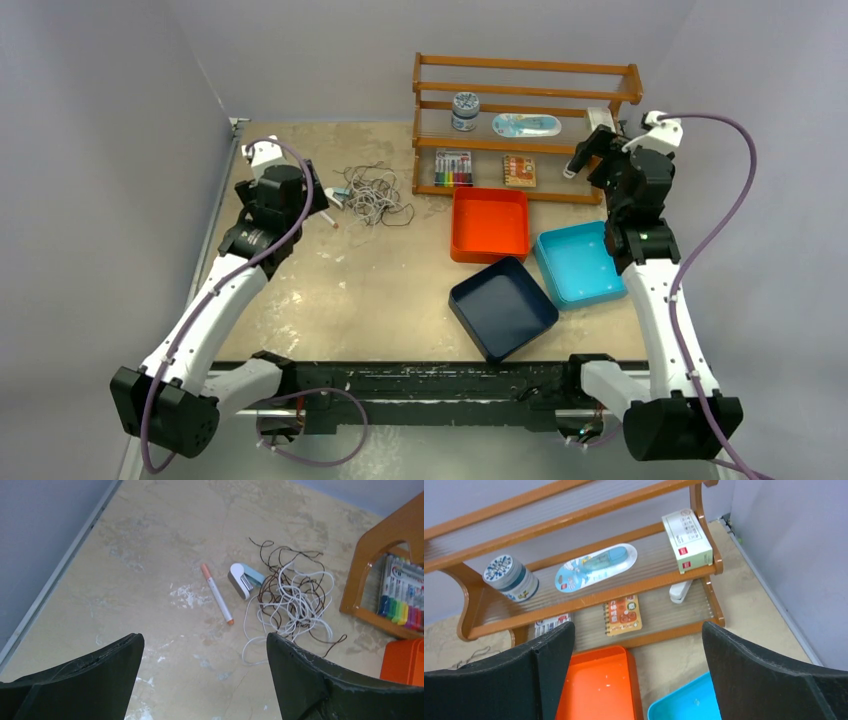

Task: Untangle the cables

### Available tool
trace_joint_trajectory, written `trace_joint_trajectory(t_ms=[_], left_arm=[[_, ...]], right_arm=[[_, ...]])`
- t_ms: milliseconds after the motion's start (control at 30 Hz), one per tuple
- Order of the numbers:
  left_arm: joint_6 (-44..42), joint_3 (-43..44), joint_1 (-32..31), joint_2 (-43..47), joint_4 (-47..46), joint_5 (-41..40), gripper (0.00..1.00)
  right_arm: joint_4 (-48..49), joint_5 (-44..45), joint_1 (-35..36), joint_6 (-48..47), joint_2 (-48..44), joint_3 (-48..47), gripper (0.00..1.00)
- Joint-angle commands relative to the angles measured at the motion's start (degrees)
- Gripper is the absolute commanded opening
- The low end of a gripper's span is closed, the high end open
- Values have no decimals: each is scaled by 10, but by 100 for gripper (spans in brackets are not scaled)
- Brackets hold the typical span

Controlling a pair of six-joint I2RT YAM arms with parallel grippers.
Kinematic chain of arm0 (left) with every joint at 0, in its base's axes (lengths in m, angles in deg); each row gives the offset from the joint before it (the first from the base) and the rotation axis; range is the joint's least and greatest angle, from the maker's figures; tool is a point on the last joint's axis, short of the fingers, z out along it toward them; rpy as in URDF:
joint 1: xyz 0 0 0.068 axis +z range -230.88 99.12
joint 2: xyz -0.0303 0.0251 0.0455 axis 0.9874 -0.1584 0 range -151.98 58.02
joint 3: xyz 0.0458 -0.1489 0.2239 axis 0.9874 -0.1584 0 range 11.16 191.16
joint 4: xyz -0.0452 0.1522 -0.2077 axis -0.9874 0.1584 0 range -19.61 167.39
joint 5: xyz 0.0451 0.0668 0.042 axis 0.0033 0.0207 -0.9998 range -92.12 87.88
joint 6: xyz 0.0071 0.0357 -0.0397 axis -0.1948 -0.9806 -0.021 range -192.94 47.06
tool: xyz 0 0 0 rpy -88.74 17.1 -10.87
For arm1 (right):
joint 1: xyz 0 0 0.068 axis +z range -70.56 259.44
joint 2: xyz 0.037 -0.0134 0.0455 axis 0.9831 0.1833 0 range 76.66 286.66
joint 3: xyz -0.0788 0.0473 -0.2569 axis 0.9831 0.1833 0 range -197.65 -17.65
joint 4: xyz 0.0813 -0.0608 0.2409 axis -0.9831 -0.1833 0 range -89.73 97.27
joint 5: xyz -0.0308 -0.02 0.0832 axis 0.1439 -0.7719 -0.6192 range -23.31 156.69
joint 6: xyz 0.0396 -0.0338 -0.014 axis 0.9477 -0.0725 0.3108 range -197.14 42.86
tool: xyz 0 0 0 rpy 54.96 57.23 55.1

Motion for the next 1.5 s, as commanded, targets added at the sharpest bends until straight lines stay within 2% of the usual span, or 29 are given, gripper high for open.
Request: trace_joint_trajectory(t_ms=[0,233,433,700,1000,1167,1333,1467], left_arm=[[3,50,8,-16,-59,-59,94],[23,74,10,-27,-87,-91,97],[-7,85,12,-39,-102,-74,98],[-2,65,17,-46,-148,-72,100],[94,91,129,-147,-149,132,99],[104,108,130,-204,-175,172,96],[102,140,128,-276,-183,216,86],[87,179,100,-335,-169,202,86]], right_arm=[[59,-7,-10,2,8,-37,99],[84,-31,-14,-5,17,-43,99],[96,-64,-15,-17,24,-48,99],[115,-154,-15,-24,39,-41,99],[119,-153,-16,31,55,-7,99],[121,-159,-16,43,64,14,99],[124,-184,-16,28,77,23,99],[127,-226,-16,6,93,22,100]])
